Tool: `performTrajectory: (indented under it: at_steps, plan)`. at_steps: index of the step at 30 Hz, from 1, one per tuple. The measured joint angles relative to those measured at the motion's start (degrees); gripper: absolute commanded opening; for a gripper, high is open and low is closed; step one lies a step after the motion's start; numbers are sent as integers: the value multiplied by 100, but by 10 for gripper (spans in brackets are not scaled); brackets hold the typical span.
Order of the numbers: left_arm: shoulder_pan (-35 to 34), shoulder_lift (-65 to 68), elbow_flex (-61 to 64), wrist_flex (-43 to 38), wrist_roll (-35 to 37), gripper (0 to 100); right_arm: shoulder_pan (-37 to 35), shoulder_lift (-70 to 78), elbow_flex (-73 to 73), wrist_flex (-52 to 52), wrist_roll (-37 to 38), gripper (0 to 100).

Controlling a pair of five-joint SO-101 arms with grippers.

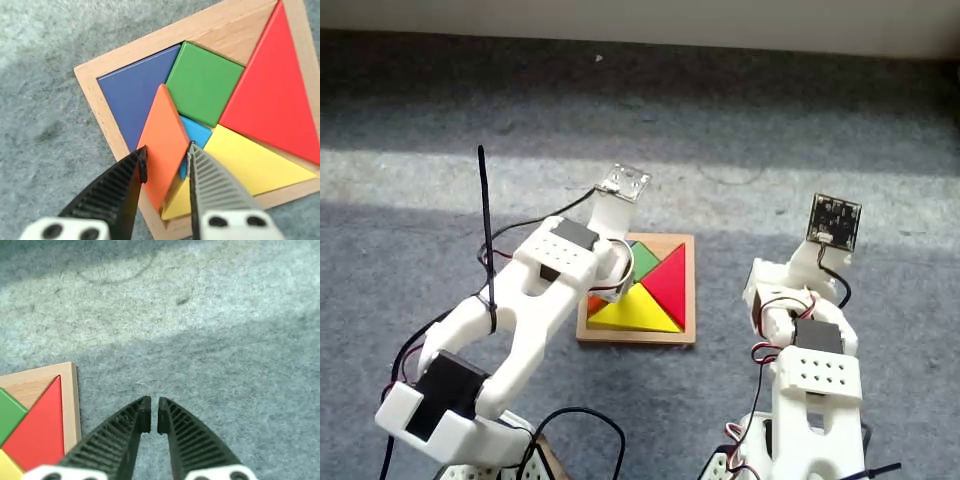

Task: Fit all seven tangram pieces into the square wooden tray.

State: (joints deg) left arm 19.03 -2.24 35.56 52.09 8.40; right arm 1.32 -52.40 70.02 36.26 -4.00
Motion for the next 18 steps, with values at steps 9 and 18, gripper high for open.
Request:
performTrajectory:
  at_steps: [9, 18]
  plan:
    - [-149, -53, -149, 167, 9, 91, 0, 0, 0, 0, 0, 39]
    - [-668, -88, -431, 501, 0, 91, 0, 0, 0, 0, 0, 39]
